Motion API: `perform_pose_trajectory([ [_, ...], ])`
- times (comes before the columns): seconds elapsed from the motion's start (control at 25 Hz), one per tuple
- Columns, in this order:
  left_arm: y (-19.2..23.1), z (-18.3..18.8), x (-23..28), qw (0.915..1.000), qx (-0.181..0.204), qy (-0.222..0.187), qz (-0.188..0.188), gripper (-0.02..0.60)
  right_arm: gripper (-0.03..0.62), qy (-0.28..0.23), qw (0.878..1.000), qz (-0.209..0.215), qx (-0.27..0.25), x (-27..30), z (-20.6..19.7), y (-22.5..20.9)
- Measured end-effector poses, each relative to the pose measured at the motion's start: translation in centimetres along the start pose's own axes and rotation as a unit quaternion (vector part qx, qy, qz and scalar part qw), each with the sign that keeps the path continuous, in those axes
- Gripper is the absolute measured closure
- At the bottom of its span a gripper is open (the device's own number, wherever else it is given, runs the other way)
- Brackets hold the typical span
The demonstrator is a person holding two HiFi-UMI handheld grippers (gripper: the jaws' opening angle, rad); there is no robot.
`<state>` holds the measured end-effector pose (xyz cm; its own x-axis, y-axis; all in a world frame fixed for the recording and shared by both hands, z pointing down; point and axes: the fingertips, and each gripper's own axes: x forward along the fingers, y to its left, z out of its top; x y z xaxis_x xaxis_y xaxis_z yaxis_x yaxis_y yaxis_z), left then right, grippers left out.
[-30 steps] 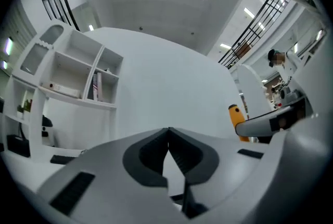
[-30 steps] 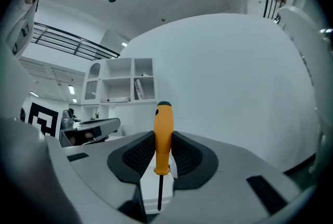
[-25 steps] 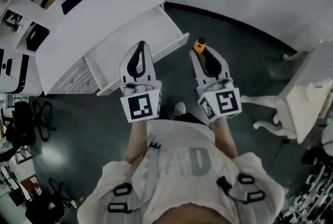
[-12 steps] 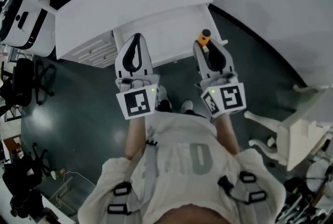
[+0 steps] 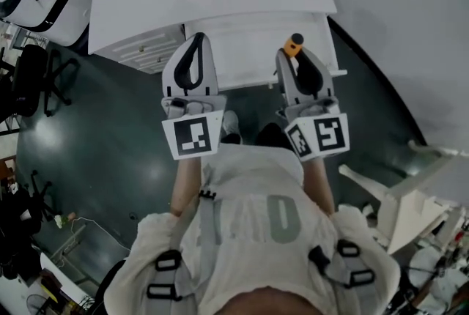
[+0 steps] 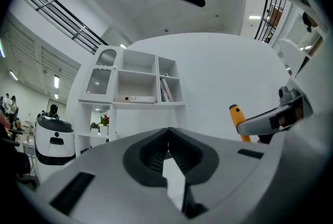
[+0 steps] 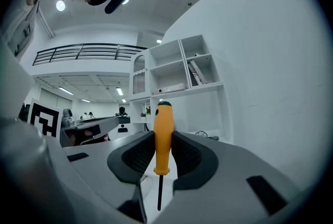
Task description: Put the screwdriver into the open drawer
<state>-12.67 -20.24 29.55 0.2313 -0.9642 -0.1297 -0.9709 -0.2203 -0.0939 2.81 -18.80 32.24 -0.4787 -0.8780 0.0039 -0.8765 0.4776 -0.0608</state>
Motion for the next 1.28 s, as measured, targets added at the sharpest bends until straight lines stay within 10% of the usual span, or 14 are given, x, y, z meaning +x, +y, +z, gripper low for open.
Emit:
perform_pose_trajectory([
  [1.28,-0.4,0.7,5.6,0.9947,0.039,0.005,0.095,0.575,0.496,0.017,0.994,0.104,-0.002,6.1,-0.1,-5.1],
])
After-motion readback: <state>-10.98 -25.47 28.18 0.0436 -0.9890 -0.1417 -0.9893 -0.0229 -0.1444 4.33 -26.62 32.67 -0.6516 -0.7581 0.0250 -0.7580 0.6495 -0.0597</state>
